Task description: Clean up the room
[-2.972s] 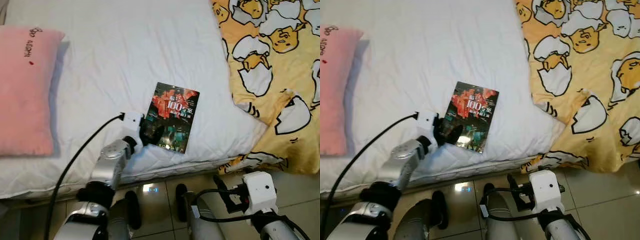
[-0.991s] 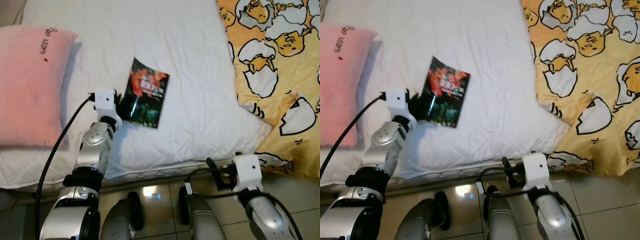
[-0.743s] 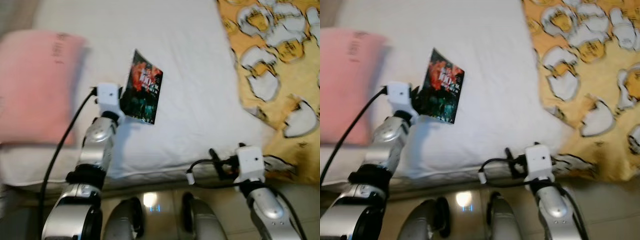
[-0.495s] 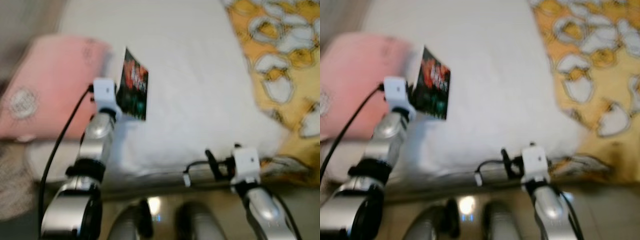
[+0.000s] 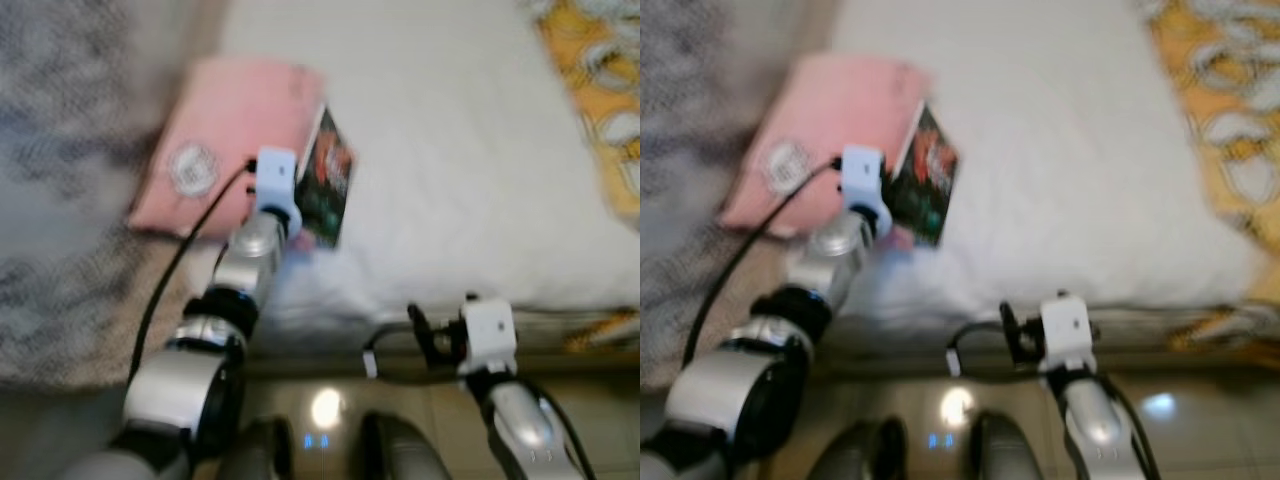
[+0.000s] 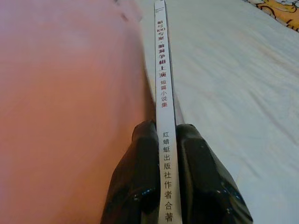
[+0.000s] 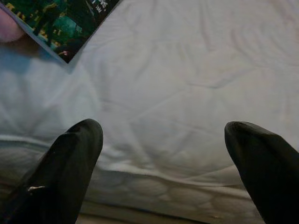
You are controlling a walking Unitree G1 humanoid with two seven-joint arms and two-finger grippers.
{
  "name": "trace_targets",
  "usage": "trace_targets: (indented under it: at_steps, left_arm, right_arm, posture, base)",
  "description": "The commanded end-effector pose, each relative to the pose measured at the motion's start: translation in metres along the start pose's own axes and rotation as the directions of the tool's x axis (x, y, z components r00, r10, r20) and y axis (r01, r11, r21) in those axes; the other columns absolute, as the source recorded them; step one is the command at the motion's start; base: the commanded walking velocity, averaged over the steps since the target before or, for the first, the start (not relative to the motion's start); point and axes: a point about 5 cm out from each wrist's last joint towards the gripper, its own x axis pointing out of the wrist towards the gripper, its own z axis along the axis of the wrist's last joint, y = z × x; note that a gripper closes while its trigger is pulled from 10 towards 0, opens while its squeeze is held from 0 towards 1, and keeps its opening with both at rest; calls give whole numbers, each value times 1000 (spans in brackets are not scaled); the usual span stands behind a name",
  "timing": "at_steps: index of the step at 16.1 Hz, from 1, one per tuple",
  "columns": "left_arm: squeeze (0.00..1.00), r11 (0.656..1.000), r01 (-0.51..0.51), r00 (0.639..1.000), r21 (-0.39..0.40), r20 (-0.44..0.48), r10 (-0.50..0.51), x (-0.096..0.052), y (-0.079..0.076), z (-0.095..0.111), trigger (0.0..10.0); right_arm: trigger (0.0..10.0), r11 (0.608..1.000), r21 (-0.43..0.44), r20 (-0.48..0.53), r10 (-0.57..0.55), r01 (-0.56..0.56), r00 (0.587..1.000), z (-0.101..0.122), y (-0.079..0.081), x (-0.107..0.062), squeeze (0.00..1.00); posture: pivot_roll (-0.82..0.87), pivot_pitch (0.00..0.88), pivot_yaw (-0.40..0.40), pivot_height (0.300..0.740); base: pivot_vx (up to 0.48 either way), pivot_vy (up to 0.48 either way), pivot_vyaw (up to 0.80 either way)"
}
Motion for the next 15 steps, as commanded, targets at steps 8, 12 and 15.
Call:
trace_targets:
  at_steps: [8,12,15]
  left_arm:
    - [0,860,191,981,-472,107,-159,23,-73,51,10000]
    - [0,717,71,994,-693,-15,-113,25,-75,38,10000]
    - [0,669,-24,990,-743,-112,-88,20,-80,16,10000]
  right_arm:
    - [10000,1000,-21,-27,-14,14,1000,-6,-4,-14,0]
    - [10000,999,-38,-55,6,-9,998,-9,2,-34,0]
    - [10000,999,-42,-64,-6,4,998,-6,2,-46,0]
  posture:
    - [-290,242,39,740]
    - [-347,295,48,740]
    - [-385,328,48,740]
  base:
    - [0,0,0]
    - [0,0,0]
    - [0,0,0]
